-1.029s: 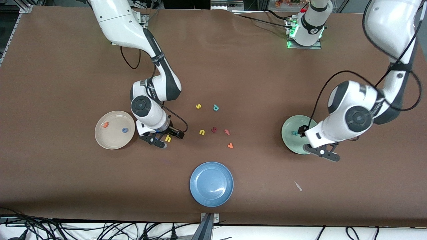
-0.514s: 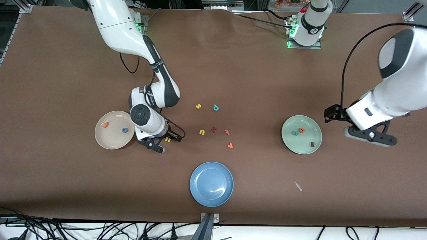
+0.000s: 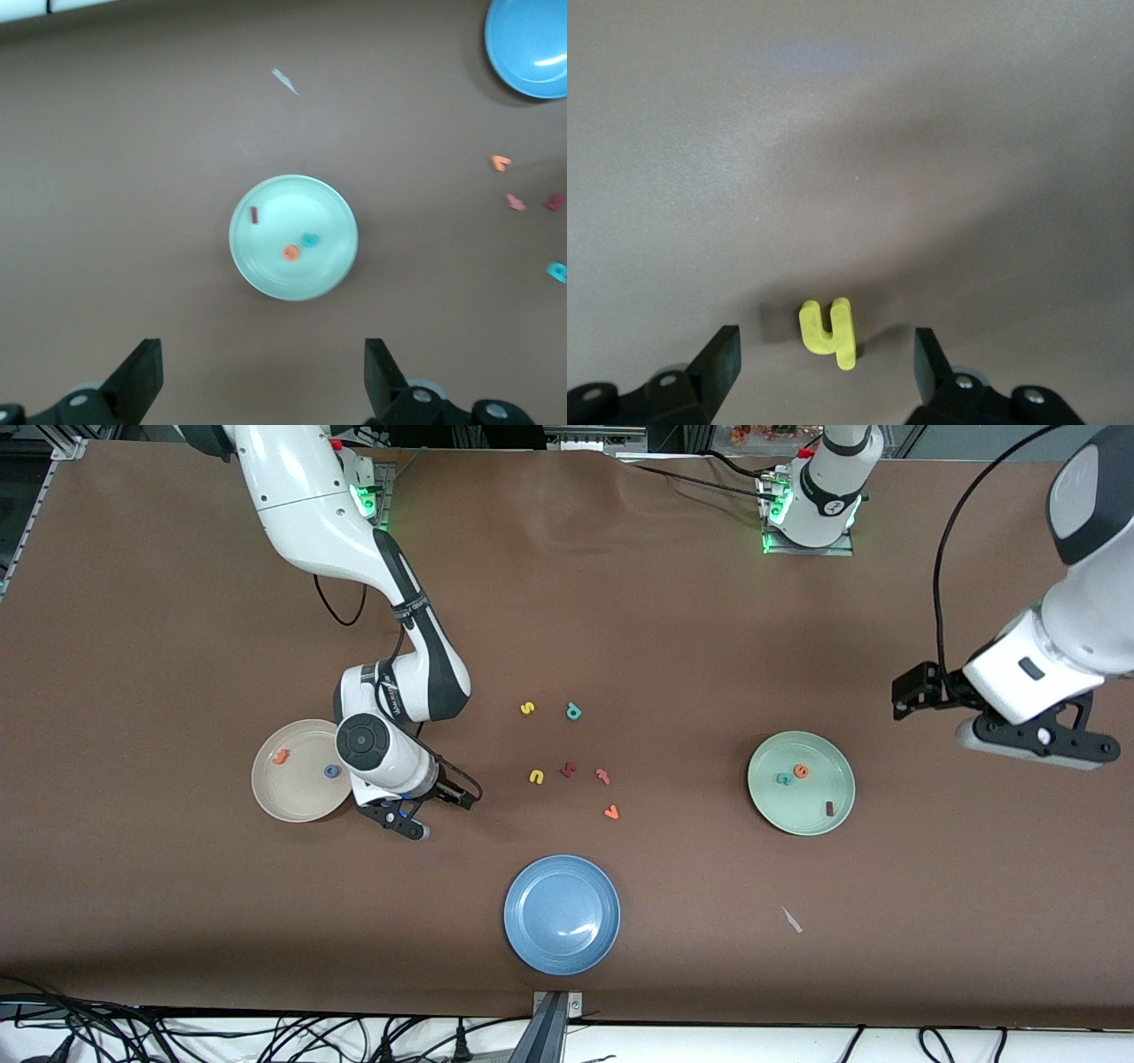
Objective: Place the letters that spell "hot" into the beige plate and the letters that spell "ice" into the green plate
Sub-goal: 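Return the left arm to rest while the right gripper grasps yellow 4, then carry the yellow 4 onto the beige plate with the right gripper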
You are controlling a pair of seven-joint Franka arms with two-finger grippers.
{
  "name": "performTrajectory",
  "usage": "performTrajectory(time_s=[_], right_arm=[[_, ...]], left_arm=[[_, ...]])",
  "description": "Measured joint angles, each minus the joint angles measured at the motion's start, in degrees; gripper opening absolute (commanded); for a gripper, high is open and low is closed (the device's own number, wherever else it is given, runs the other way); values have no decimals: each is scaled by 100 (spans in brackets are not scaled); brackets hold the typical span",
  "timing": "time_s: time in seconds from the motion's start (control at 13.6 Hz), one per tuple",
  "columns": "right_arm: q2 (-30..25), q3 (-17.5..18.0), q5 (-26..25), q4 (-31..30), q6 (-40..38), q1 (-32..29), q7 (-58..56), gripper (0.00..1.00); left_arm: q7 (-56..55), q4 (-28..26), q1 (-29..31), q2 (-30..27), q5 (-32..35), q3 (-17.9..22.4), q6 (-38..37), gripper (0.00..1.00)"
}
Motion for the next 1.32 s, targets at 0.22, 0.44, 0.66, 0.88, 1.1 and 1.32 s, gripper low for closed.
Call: performTrajectory(time_s=[0.22, 0.44, 0.66, 0.88, 1.1, 1.32], right_arm=[[53, 0, 0, 10, 0, -11, 0, 66], [67, 0, 0, 12, 0, -14, 0, 46], [60, -10, 0, 38, -38, -25, 1, 16], [60, -10, 0, 49, -65, -31, 1, 4], [69, -5, 0, 140, -208, -31, 0, 2], [64, -33, -18, 648, -1011, -96, -179, 0]], left_arm=[[0, -624, -14, -671, -141, 140, -223, 100], [0, -863, 24, -1141, -141, 186, -696, 100], [0, -890, 24, -1279, -141, 184, -794, 100], [-1, -890, 57, -1263, -141, 188, -792, 100], [-2, -891, 147, -1212, -141, 195, -783, 100], [-2, -888, 211, -1153, -140, 200, -765, 100]])
